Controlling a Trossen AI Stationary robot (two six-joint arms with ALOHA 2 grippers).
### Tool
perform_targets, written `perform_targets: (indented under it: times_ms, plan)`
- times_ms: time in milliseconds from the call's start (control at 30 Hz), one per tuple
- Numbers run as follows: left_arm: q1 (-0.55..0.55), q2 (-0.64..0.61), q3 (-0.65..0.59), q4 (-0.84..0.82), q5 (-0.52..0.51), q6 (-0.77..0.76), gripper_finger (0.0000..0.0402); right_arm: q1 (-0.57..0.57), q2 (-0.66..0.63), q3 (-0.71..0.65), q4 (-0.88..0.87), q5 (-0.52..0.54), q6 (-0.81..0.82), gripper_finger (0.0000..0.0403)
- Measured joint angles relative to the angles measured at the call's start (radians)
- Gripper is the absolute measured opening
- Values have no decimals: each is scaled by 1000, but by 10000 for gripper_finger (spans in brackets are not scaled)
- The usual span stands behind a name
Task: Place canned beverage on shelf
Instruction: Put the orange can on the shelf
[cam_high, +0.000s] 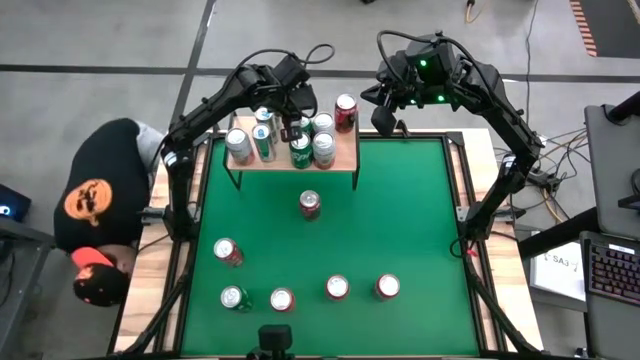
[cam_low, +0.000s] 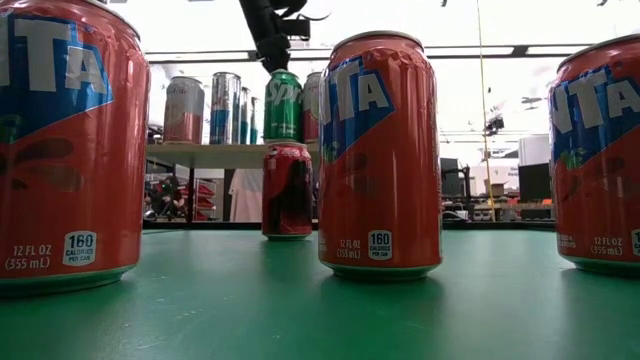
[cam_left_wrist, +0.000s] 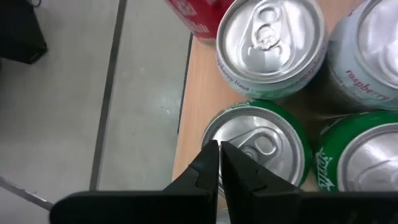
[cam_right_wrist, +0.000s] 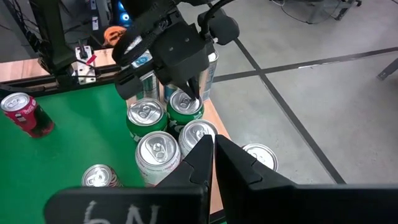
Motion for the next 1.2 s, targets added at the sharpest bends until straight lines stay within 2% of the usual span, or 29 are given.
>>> perform_targets:
  times_ms: [300, 667, 933, 1067, 1200]
  plan:
    - [0, -86, -1, 20, -5, -17, 0, 0, 0, 0, -5, 0, 13, 9]
    - [0, -209, -53, -114, -5, -132, 0, 3, -3, 0, -55, -1, 36, 9]
    - [0, -368, -298, -97, -8, -177, 0, 13, 0, -11, -58, -2, 61, 9]
    - [0, -452, -449, -30, -18, -196, 0, 14, 0, -11, -56, -2, 64, 9]
    - [-2, -509, -540, 29, -54, -210, 0, 14, 0, -11, -45, -1, 69, 9]
